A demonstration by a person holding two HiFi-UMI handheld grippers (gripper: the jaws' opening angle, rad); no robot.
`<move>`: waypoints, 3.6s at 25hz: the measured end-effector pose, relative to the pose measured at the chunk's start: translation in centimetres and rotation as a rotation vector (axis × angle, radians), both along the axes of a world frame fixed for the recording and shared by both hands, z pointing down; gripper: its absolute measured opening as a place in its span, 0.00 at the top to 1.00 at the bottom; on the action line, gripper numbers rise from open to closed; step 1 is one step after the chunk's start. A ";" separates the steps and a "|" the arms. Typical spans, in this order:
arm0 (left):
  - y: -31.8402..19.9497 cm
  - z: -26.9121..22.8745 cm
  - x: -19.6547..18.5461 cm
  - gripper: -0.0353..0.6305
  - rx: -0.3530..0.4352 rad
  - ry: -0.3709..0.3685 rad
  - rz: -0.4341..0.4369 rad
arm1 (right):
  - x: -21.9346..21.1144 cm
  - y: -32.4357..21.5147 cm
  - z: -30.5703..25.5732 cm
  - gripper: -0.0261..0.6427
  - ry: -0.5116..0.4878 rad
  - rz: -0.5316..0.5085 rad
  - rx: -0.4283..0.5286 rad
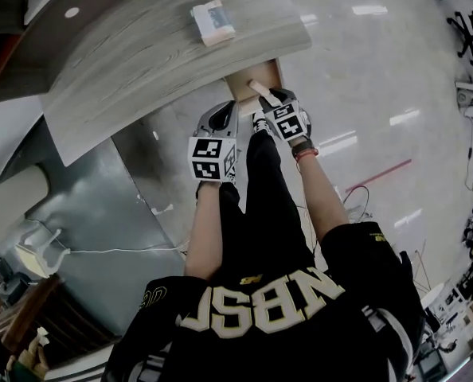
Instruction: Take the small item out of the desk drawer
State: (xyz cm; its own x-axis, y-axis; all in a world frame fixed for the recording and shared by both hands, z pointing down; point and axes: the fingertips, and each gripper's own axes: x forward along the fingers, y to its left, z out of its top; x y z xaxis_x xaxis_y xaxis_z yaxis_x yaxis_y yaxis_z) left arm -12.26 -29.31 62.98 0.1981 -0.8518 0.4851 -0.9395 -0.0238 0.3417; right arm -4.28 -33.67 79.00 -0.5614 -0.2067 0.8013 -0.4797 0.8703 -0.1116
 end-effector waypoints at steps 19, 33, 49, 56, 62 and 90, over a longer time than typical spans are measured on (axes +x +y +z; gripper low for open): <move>-0.5 6.7 -1.1 0.92 -0.084 0.025 -0.031 | -1.9 -1.6 13.5 0.67 0.215 -0.193 -0.071; 0.9 7.8 -2.7 0.92 -0.117 0.018 -0.064 | -2.5 -2.3 15.1 0.77 0.228 -0.136 -0.113; 2.8 4.3 -3.5 0.92 -0.064 0.027 -0.060 | -1.0 -1.2 8.1 0.77 0.106 0.062 -0.101; 3.9 2.2 -3.5 0.92 -0.031 0.021 -0.036 | 0.8 -0.3 3.0 0.77 0.038 0.184 -0.067; 4.5 0.3 -3.7 0.92 0.007 0.007 -0.013 | 2.2 -0.3 -1.6 0.77 -0.030 0.274 0.011; 6.0 -17.7 -6.6 0.92 0.364 -0.111 -0.005 | 0.4 4.5 -28.0 0.77 -0.367 0.385 0.406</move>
State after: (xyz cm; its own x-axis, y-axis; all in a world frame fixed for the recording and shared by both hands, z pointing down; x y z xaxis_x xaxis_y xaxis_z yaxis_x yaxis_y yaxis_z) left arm -18.87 -23.27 45.29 0.1569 -0.9731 0.1686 -0.9707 -0.1205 0.2078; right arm -3.86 -29.20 50.98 -0.6085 -0.6919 0.3886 -0.7580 0.6517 -0.0265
